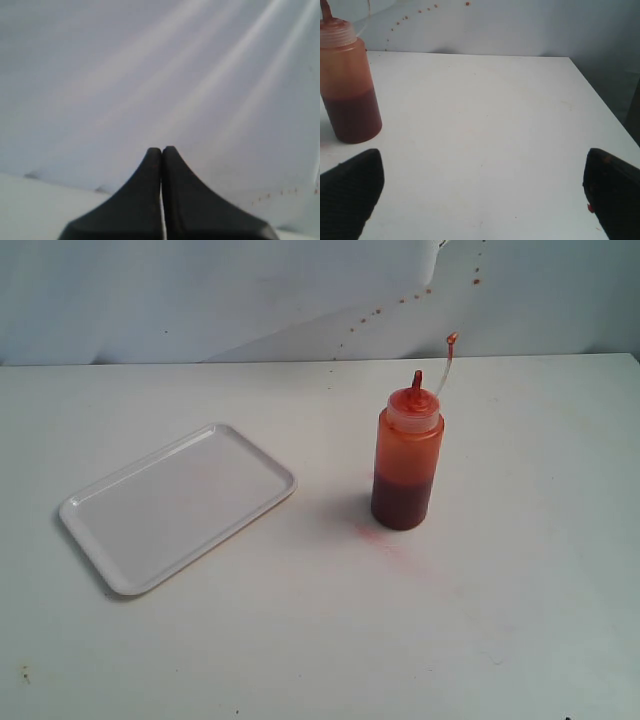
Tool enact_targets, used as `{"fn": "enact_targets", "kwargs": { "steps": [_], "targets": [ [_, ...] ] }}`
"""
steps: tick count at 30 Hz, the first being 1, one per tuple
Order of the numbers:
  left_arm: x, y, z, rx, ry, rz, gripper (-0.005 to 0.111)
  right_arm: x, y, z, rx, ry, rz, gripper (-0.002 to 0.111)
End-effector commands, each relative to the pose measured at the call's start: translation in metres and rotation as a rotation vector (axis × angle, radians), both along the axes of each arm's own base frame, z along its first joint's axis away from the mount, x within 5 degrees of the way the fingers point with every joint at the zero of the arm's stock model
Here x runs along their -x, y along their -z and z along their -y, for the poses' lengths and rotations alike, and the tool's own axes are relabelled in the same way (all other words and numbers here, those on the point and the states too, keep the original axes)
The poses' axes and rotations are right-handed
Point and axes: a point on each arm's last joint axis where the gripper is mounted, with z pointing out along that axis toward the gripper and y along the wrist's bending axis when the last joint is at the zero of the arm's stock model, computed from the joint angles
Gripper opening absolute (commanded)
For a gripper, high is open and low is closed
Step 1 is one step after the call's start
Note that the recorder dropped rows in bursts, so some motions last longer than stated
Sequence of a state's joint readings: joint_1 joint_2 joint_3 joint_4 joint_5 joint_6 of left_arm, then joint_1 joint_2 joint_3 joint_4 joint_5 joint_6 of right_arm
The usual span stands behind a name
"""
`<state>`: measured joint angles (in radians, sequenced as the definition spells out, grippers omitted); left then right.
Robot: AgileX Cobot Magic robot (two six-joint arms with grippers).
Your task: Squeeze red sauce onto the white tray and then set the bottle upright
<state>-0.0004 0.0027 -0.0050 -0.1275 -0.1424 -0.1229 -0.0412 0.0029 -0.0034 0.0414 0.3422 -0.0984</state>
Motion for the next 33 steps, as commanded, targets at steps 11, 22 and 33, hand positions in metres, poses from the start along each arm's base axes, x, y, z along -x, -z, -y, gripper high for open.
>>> {"fn": "enact_targets", "kwargs": {
  "steps": [11, 22, 33],
  "targets": [
    [0.020, -0.041, -0.011, 0.098, -0.091, 0.533, 0.000, 0.000, 0.001, 0.000, 0.002, 0.007, 0.000, 0.105],
    [-0.059, -0.066, 0.029, -0.309, 0.232, 0.281, 0.000, 0.000, 0.001, 0.000, 0.002, 0.007, 0.000, 0.105],
    [-0.182, 0.069, 0.074, -0.529, 0.898, -0.166, 0.000, 0.000, 0.001, 0.000, 0.002, 0.007, 0.000, 0.105]
  ]
}}
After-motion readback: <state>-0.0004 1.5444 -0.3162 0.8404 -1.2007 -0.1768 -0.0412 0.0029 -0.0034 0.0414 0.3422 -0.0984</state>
